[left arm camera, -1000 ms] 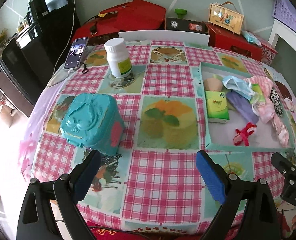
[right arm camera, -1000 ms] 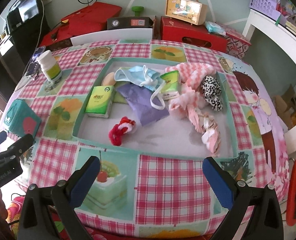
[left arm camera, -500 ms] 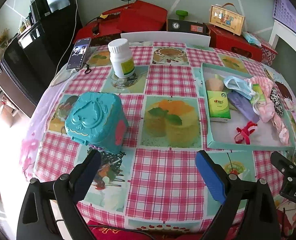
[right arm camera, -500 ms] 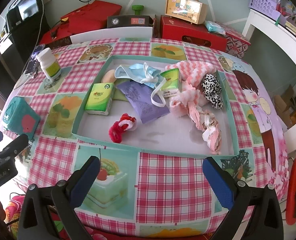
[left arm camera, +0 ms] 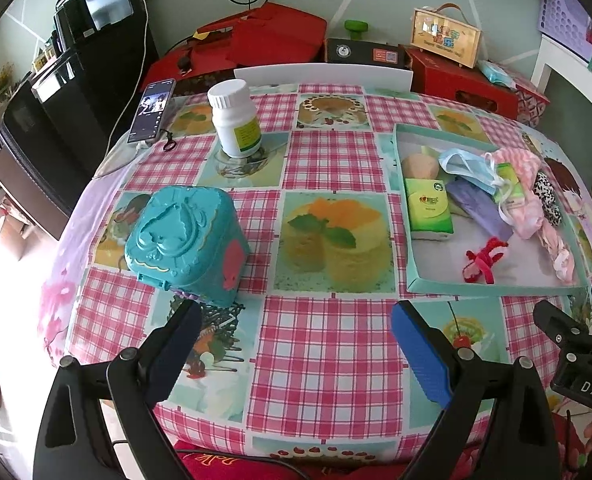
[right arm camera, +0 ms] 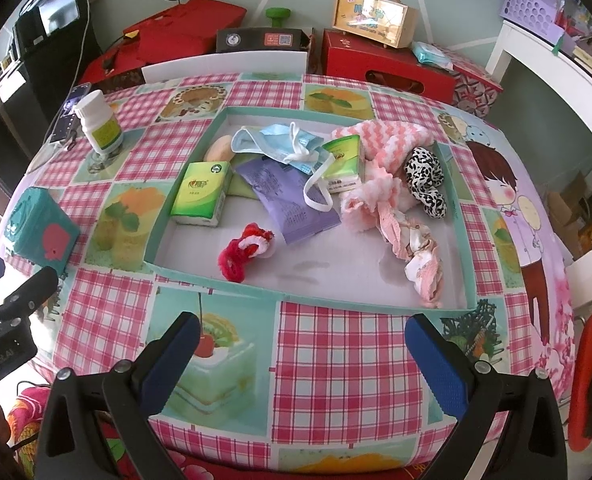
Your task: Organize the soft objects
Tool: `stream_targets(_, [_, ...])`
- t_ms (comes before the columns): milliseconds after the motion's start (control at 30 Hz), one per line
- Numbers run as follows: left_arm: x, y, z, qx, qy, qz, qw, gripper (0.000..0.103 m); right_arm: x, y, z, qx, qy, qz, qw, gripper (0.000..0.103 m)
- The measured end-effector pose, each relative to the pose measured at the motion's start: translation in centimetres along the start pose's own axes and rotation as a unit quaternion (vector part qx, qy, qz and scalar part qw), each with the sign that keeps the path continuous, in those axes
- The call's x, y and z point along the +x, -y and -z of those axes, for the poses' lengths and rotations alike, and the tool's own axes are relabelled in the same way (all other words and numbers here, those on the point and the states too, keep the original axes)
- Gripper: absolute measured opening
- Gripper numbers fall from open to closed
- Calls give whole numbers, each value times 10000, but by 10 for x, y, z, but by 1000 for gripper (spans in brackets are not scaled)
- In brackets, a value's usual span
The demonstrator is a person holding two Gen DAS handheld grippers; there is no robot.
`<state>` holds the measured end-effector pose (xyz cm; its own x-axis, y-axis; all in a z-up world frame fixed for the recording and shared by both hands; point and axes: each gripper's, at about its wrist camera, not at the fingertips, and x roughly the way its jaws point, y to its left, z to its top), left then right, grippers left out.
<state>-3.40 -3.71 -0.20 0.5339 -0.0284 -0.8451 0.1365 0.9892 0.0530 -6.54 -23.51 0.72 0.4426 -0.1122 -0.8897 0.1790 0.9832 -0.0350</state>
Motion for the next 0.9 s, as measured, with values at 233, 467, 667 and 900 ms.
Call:
stream_targets(233, [-2, 1, -1, 7, 24, 46, 10000, 95, -1, 0, 0, 5, 6, -1, 10000, 103])
stream_targets(467, [-4, 2, -1, 14, 45, 70, 10000, 95, -2, 0, -1, -3, -5, 0, 10000, 103])
stream_targets(667, [-5, 2, -1, 23, 46, 77, 10000, 95, -2, -1, 0, -2, -7, -2, 10000, 103])
stream_targets(900, [-6, 3, -1, 12, 61, 87, 9999, 95, -3, 0, -1, -24, -16, 1, 10000, 103])
